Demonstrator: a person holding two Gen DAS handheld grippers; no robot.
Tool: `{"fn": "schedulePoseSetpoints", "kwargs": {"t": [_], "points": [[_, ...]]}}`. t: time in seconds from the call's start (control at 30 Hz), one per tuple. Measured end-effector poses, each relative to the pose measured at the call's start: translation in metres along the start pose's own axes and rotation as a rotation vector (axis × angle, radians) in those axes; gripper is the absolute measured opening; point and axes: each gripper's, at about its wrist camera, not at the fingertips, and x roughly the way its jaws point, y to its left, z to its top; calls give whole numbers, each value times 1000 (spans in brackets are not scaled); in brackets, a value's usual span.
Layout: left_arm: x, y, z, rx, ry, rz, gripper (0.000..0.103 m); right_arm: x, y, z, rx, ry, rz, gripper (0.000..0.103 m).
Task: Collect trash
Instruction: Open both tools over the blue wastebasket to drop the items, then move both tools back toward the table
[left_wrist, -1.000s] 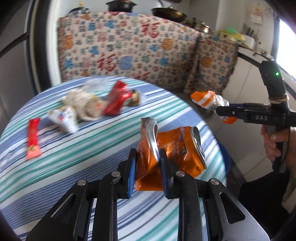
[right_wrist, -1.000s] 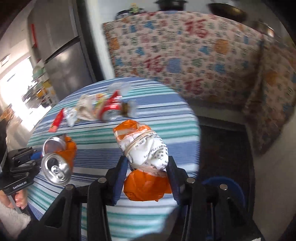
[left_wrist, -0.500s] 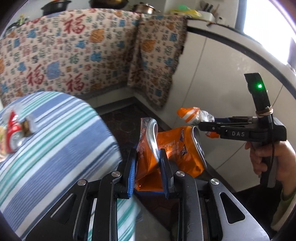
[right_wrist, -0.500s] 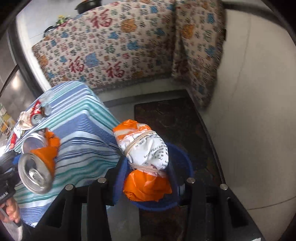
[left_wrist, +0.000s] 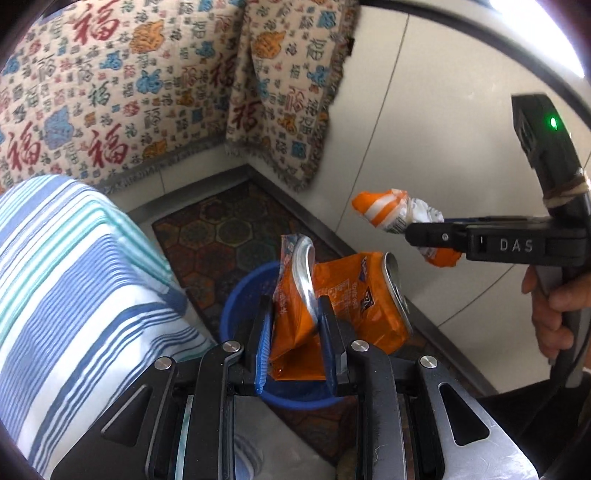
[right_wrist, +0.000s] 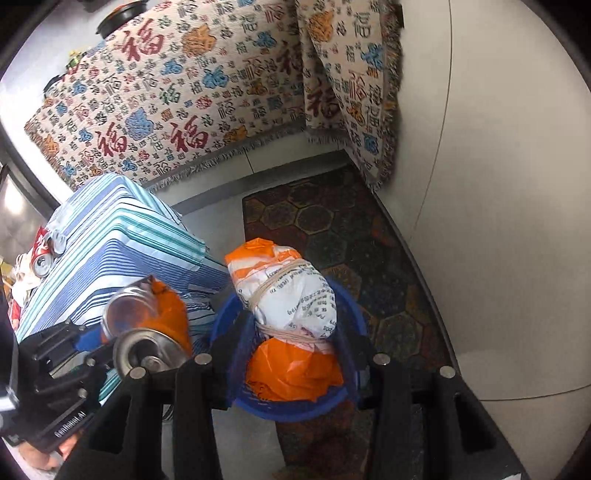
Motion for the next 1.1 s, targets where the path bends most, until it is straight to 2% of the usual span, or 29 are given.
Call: {"fn": "schedulePoseSetpoints", "kwargs": {"t": [0.2,0.23,0.27,0.3,0.37,0.47,0.57,0.67,0.77,0.83,0.97,1.1], "points": [[29,-6,-1,12,34,7,25,15,-3,6,7,15,1,46],[36,-7,-2,18,37,18,25,17,-3,8,9,20,10,51],[40,-7,-2,21,41,24,36,19,-2,8,10,21,16,61],[46,-8,-1,24,45,31,58,19,-2,9,9,18,16,63],[47,-8,-1,27,22,42,75,17,1,10,0,10,15,64],[41,-5,1,11,10,39,75,9,4,12,-11,-16,13,64],[12,2,4,-15,-35,34,76,-4,10,14,-29,-65,2,64],[-26,13,5,-45,-87,26,80,-21,23,16,-62,-125,-9,64],[-81,32,-1,-91,-148,22,86,-43,50,15,-127,-208,-1,64],[-110,46,-11,-99,-169,44,90,-53,69,12,-173,-250,0,64],[-162,78,-47,-94,-182,161,95,-72,129,1,-300,-350,24,65],[-191,126,-97,-117,-128,303,95,-72,194,-16,-400,-387,87,66]]}}
